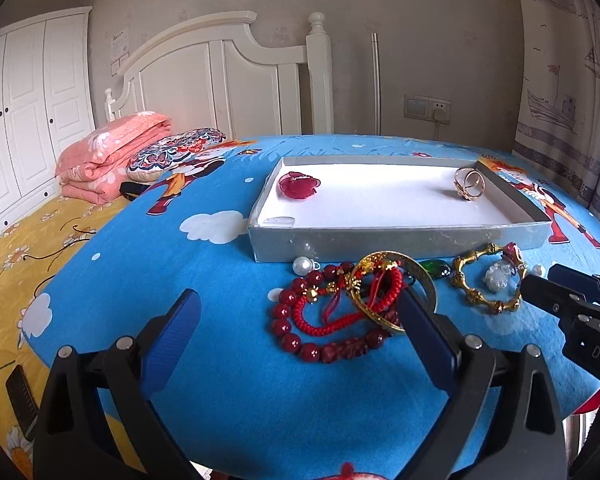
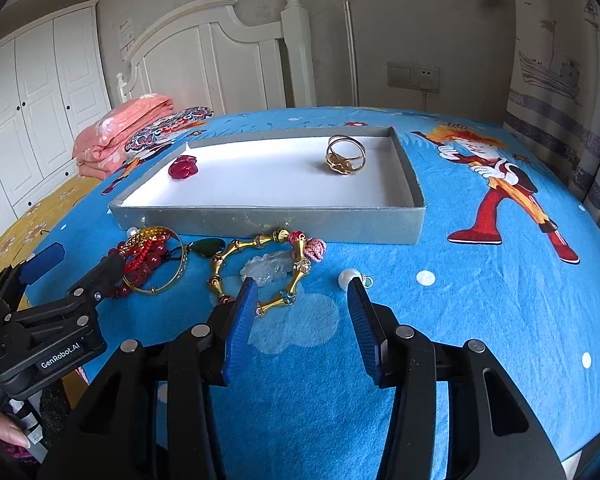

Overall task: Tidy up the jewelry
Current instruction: 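Move the left tool to the gold bangle while the right tool nears the gold bead bracelet, then grasp the gold bangle with the left tool while the right tool grasps the gold bead bracelet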

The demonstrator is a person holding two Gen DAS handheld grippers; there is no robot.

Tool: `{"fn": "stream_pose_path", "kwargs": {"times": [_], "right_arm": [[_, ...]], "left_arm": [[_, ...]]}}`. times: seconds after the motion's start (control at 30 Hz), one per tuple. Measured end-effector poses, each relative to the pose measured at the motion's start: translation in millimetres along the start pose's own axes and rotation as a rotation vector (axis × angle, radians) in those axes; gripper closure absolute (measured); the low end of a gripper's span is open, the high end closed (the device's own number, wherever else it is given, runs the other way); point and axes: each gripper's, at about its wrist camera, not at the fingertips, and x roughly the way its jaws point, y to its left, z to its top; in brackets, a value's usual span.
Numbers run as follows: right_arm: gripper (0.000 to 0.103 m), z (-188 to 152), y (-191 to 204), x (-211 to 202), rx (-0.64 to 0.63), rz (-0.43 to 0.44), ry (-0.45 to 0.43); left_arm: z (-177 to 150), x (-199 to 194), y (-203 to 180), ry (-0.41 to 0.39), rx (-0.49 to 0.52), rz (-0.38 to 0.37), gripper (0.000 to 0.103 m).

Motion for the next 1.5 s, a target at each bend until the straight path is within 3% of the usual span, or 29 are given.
{"fn": "stream_pose_path", "kwargs": {"times": [0.43, 0.7, 0.87, 0.97, 1.03, 1.3, 1.4, 1.5], "right_arm": [[0.068, 4, 3, 5, 0.014, 0.026, 0.012], [0.081, 10, -1, 19, 0.039, 0.032, 0.03], [0.082, 13, -1, 24, 0.041, 0.028, 0.034], [0.092, 12, 4, 22, 0.015, 0.011, 0.028], [0.092, 10, 6, 18, 0.006, 0.001, 0.015], [0.092, 8, 22, -2, -0.074, -0.012, -0.044], [0.092, 6, 24, -3, -0.081, -0.004, -0.043], [0.092, 5, 22, -2, -0.072, 0.0, -0.037]], "left_arm": [[-20, 5, 8, 0.046, 0.015, -0.008, 0.006], [-16, 0, 12, 0.018, 0.011, 0.007, 0.005], [-12, 0, 17, 0.019, -0.003, 0.008, 0.005], [-12, 1, 18, 0.029, -0.006, 0.004, 0.005], [-11, 1, 18, 0.029, -0.003, 0.001, 0.005], [0, 5, 18, 0.057, -0.048, -0.079, 0.006], [9, 9, 15, 0.06, -0.065, -0.116, 0.014], [16, 16, 11, 0.075, -0.068, -0.144, 0.029]]}}
